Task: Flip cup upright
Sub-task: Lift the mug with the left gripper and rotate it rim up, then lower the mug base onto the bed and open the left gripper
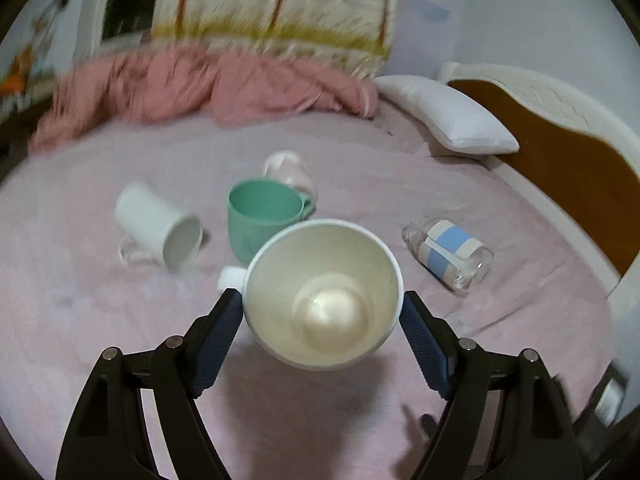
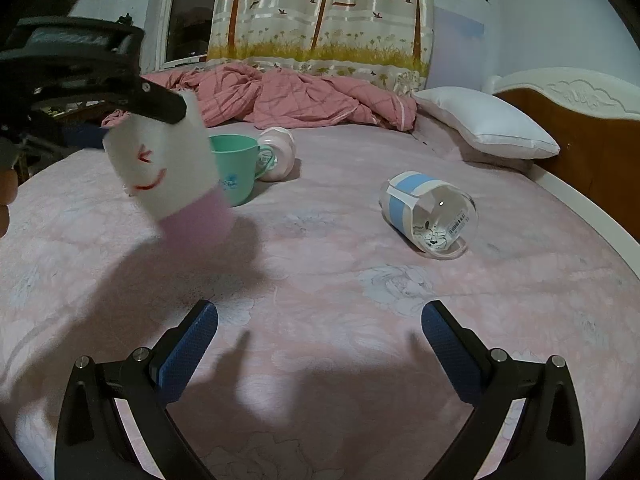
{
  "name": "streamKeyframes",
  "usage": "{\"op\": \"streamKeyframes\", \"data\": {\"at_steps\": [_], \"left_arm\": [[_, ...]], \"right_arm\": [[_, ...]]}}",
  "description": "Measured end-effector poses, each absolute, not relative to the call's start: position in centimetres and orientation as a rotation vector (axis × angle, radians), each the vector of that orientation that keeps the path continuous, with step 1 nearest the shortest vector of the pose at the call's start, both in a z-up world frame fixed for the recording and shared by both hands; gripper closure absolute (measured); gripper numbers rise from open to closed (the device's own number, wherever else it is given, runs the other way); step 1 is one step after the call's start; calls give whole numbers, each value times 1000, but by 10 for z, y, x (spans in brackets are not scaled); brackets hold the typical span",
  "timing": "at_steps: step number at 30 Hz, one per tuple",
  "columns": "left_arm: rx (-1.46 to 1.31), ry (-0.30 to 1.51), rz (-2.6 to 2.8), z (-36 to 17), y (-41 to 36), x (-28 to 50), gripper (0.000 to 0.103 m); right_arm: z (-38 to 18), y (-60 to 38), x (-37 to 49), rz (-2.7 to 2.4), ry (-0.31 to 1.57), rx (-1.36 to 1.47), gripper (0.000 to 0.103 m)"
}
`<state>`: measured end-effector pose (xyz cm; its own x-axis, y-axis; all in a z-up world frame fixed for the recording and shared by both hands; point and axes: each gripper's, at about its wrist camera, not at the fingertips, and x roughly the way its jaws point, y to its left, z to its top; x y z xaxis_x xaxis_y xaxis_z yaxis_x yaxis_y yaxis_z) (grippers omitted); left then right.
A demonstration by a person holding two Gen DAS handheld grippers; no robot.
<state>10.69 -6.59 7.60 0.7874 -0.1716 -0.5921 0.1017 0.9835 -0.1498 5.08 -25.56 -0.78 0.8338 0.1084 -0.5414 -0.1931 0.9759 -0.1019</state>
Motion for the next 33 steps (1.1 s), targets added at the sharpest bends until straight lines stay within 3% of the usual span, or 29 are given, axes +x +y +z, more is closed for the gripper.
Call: {"op": "streamKeyframes", "data": {"at_steps": [6, 33], "left_arm": [[44, 583, -133, 62, -80, 103, 25], [-59, 595, -190, 41, -64, 101, 26]], "right_arm": [[-8, -256, 51, 159, 568, -149, 0], [-10, -261, 54, 154, 579, -144, 0]]}}
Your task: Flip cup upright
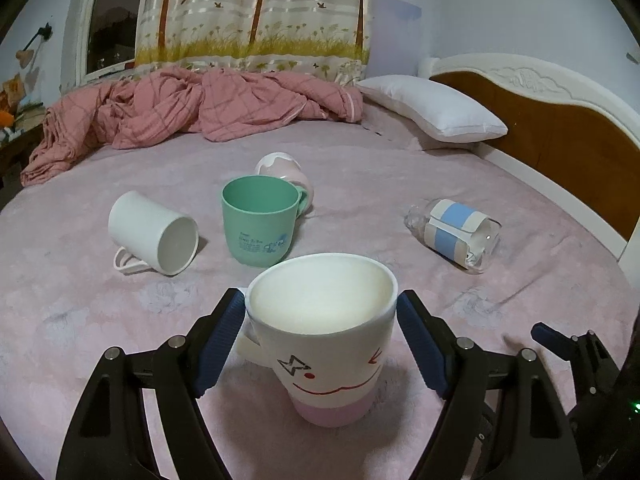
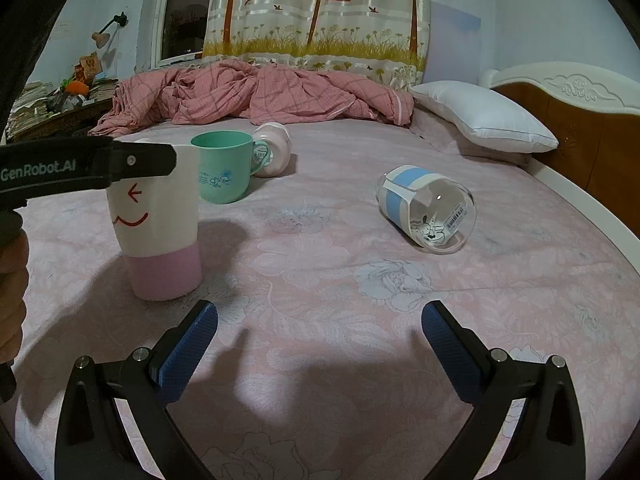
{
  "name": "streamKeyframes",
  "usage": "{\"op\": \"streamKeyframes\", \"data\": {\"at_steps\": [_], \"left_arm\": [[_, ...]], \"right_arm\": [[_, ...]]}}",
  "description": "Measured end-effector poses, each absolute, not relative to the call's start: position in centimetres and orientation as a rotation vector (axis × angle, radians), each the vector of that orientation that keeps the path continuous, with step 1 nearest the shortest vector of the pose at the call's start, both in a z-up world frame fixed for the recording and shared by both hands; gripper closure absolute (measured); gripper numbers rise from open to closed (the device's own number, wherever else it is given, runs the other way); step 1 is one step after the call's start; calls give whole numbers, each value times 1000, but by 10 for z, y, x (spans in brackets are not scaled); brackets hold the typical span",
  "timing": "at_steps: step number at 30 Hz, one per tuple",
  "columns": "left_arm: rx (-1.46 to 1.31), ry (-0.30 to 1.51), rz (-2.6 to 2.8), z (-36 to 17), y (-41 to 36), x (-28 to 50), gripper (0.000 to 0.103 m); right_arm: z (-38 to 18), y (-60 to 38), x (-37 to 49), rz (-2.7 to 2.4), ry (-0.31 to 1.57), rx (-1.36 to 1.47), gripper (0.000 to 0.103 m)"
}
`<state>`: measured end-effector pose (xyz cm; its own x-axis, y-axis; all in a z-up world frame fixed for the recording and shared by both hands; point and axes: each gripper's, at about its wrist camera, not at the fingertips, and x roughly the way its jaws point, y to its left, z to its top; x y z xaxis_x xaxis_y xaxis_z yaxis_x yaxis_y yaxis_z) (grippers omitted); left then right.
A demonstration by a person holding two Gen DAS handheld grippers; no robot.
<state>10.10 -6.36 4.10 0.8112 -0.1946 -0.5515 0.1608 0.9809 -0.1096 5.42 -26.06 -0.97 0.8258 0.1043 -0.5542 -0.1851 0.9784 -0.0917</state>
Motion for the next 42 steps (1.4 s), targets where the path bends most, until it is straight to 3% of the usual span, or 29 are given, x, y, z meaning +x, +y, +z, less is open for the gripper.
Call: {"op": "streamKeyframes", "data": {"at_steps": [8, 10, 11, 18, 26, 33, 42], "left_arm": [[-1, 690, -185, 31, -70, 107, 15], [-25, 713, -188, 25, -69, 111, 18], [-44, 704, -201, 25, -67, 110, 25], [-52, 596, -172, 34, -66, 107, 25], [-36, 647, -218, 16, -68, 115, 25], [-36, 547, -228, 31, -58, 91, 0], [-30, 475, -179, 29, -23, 45, 0]], "right_arm": [[-10, -261, 54, 153, 579, -143, 0], [-10, -261, 54, 154, 579, -143, 0], [-10, -261, 55, 154, 580, -142, 0], [-9, -261, 54, 155, 579, -144, 0], [-10, -261, 55, 155, 581, -142, 0], [-12, -262, 56, 156, 584, -142, 0], [-17, -259, 53, 213, 588, -144, 0]]}}
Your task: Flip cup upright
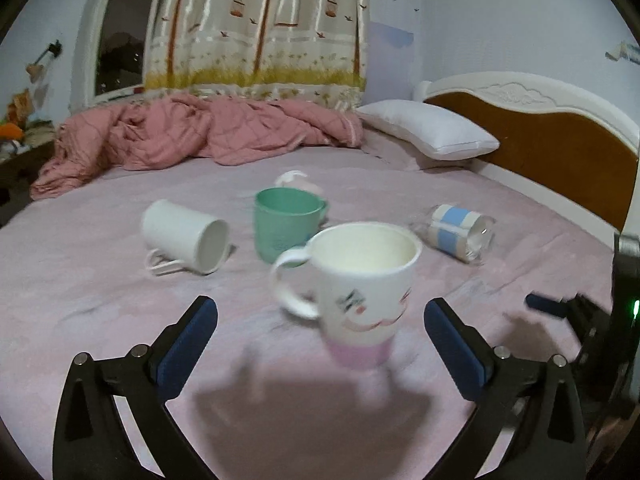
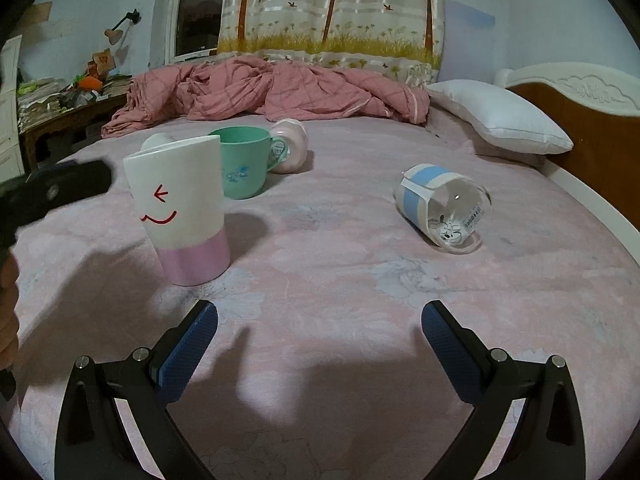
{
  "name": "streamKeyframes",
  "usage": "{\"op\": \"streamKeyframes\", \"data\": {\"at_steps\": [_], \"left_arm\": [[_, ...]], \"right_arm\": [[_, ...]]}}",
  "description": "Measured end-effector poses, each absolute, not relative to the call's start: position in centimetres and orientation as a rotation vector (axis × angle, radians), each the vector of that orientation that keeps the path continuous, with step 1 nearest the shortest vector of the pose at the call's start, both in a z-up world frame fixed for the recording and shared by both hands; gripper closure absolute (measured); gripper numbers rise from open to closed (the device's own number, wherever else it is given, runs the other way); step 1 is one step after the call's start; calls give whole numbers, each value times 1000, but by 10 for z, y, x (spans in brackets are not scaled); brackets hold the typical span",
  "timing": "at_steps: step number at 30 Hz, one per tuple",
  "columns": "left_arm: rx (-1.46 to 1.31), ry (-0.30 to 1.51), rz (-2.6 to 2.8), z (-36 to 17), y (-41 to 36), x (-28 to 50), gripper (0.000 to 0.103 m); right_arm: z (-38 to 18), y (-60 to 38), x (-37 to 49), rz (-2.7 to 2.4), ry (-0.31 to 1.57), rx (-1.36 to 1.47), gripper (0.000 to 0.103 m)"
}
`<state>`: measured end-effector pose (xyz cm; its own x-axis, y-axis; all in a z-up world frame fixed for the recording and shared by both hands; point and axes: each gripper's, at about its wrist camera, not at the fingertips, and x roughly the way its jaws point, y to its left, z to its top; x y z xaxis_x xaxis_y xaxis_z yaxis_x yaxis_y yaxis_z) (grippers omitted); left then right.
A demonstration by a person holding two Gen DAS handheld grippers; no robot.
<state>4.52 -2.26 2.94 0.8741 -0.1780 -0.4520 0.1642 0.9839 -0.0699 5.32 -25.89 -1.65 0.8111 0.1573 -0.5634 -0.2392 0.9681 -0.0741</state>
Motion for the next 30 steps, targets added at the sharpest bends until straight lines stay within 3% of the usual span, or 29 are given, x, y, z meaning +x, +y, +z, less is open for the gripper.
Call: {"op": "streamKeyframes", "data": {"at_steps": [30], "left_arm": [[-78, 469, -106, -9, 2, 21, 0]], "right_arm": [[-12, -248, 42, 235, 568, -181, 0]]}}
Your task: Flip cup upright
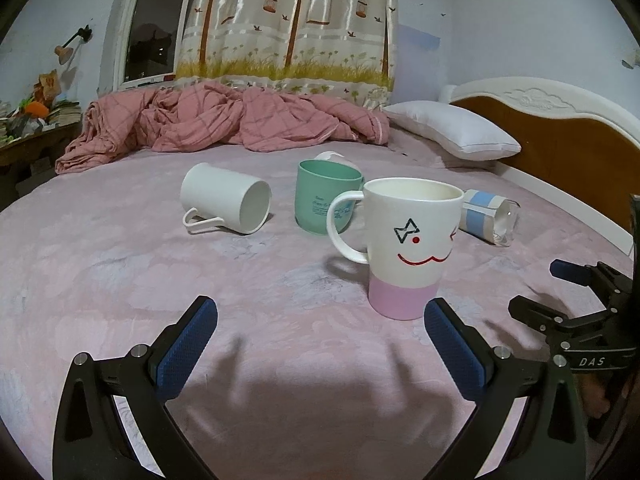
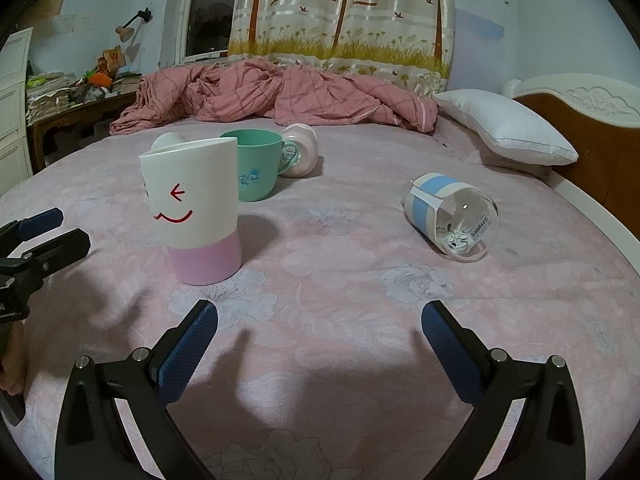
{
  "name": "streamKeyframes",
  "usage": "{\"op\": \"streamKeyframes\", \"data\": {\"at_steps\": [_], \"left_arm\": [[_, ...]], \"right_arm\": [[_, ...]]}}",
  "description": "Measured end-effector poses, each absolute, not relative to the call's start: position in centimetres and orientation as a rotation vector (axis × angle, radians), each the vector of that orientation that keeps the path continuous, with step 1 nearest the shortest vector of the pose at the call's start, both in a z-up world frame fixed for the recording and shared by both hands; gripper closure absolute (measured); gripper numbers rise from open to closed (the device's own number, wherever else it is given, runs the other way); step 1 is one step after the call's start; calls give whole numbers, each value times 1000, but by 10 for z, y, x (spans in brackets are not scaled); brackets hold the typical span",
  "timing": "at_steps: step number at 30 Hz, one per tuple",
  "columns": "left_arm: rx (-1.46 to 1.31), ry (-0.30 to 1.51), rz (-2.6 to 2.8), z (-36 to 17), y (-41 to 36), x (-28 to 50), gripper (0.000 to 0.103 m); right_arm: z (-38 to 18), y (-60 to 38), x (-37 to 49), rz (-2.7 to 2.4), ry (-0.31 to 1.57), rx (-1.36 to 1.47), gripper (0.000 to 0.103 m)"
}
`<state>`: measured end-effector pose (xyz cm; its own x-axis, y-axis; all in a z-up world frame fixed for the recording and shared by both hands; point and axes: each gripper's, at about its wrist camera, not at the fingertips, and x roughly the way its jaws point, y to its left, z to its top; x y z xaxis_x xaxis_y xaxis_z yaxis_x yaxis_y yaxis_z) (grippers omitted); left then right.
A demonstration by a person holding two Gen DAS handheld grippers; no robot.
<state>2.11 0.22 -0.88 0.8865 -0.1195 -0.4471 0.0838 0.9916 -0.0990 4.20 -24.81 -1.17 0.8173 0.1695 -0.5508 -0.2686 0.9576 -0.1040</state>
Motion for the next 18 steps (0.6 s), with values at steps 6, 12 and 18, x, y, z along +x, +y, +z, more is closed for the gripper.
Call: {"op": "streamKeyframes", "data": {"at_steps": [6, 12, 18], "left_arm": [[-58, 460, -103, -8, -1, 20, 0], [-59, 464, -101, -8, 0, 22, 0], [-54, 463, -97, -7, 1, 21, 0]], "right_arm": [[-12, -248, 42, 235, 568, -179, 0], [-12, -249, 43, 234, 569, -180, 0], [-12, -249, 43, 234, 570, -181, 0]]}}
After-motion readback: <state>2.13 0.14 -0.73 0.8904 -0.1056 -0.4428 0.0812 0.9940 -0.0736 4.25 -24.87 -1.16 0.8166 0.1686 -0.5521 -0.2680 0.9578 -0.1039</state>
